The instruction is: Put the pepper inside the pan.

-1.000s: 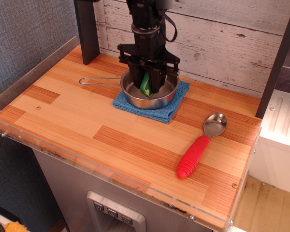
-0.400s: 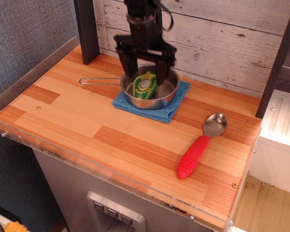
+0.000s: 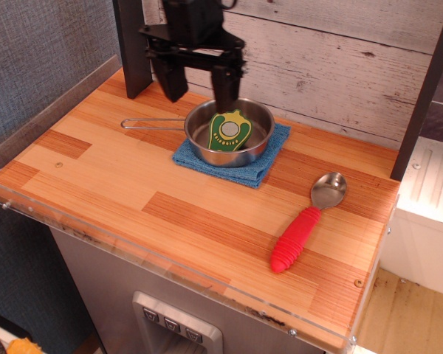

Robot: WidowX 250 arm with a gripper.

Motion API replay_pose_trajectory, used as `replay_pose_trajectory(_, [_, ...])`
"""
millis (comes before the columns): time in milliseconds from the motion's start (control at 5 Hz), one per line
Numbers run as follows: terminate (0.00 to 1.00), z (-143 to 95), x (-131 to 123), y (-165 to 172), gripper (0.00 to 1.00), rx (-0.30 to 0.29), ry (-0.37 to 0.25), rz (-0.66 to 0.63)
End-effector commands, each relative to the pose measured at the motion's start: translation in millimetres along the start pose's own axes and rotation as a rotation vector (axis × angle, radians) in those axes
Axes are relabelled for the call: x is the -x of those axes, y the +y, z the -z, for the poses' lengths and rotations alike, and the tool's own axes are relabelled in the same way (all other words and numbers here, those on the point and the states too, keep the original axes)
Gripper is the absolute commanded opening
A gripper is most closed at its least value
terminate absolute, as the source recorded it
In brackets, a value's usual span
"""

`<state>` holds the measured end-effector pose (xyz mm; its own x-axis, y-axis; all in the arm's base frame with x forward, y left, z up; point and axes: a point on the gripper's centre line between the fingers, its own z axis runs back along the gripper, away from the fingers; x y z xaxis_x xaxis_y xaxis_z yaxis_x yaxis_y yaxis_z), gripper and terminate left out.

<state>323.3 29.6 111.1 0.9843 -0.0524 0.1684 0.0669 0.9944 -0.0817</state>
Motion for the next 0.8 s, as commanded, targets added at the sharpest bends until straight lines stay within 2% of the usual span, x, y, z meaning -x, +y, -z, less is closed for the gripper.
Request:
replay_pose_trajectory(0, [0.00,-9.0,29.0,8.2,1.00,-0.040,0.000,0.020])
replay_pose_trajectory(400, [0.00,-1.6,33.3,7.6,1.00,-0.055,0.015,0.041])
replay_pose_trajectory(600, [1.00,-1.6,33.3,7.6,1.00,-0.055,0.015,0.041])
